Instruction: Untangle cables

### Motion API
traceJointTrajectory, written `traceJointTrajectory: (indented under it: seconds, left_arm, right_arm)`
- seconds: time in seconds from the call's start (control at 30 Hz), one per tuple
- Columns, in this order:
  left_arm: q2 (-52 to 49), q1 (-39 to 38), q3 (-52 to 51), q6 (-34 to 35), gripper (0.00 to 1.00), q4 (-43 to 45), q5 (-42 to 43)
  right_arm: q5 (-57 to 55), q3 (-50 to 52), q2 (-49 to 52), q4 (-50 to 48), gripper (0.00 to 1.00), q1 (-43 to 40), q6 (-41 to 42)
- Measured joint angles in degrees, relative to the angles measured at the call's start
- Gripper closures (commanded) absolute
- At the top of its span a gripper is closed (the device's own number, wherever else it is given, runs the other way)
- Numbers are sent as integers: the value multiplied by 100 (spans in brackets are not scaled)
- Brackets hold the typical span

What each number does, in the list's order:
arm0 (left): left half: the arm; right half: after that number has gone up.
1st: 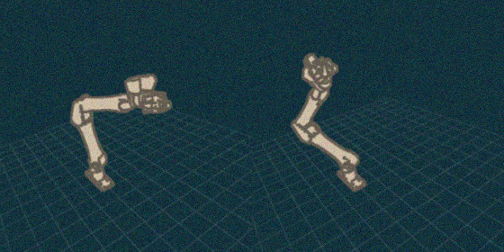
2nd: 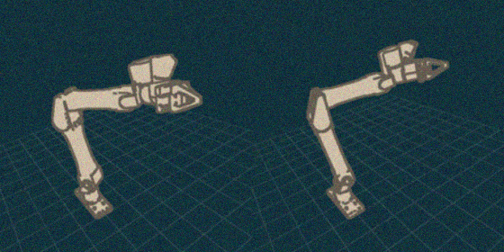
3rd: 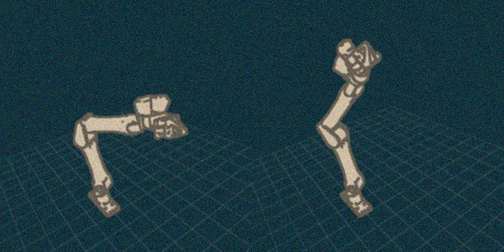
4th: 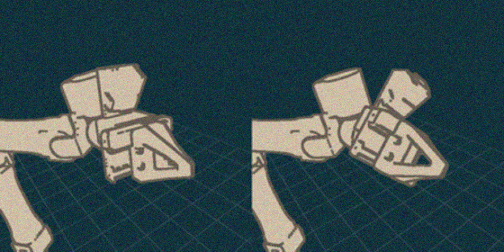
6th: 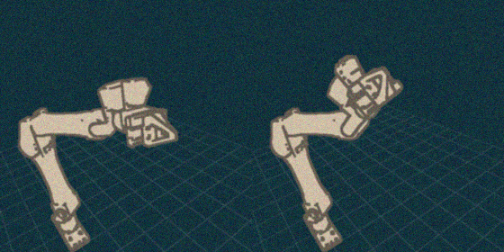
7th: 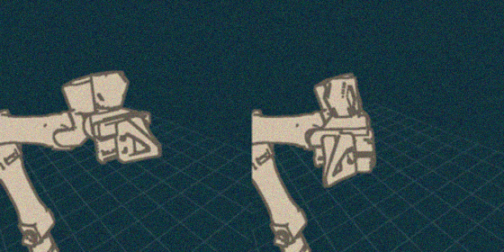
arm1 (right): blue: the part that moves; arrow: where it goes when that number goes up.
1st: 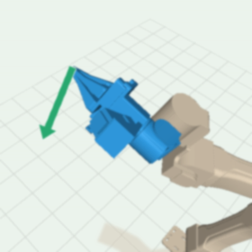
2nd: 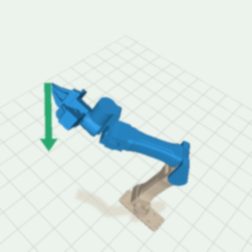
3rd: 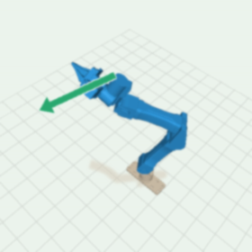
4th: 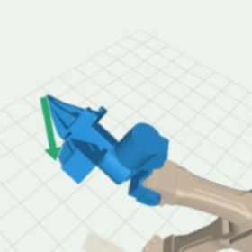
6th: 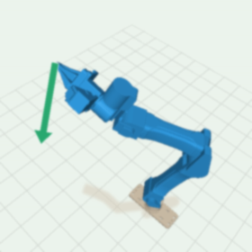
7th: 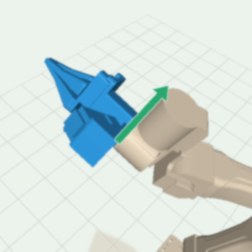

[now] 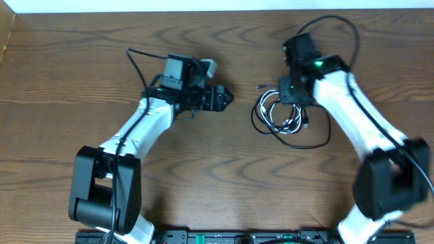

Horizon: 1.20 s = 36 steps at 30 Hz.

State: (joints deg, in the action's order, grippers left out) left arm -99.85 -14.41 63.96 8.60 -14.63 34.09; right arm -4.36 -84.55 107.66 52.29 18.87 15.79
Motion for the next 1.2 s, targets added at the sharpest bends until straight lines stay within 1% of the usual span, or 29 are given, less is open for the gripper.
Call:
traceJointTrajectory:
  seconds: [0.17,0.4,0.47,0.53,0.63,0.7,0.9,1.1,1.2]
  left_arm:
    - [116,293,0,42,15,-197,-28]
    - [310,354,0,9,15,-297,-37]
    - [317,354,0,2,15,-297,-37]
    - [317,354,0,-7,15,-299,-37]
    - [317,354,0,-7,15,-308,-37]
    - [317,354,0,-7,14,-315,-37]
    - [317,354,0,-7,15,-382,-33]
    - [317,354,0,-127,15,-614,-17]
    - [317,354,0,-160,15,-662,-15]
  right_arm:
    - [170,0,533,-243,62,133,177]
    - [286,0,951,-522,64,352,533]
    - [269,0,997,-525,66,389,671]
    - [197,0,1038,-527,75,402,807]
    - [31,0,1071,-531,77,428,979]
    - [-55,0,1080,-531,76,448,1056]
    - [-160,0,1088,-527,66,509,1139]
    - [-177,0,1102,-634,63,527,1185]
    - [-181,0,1104,-660,63,549,1187]
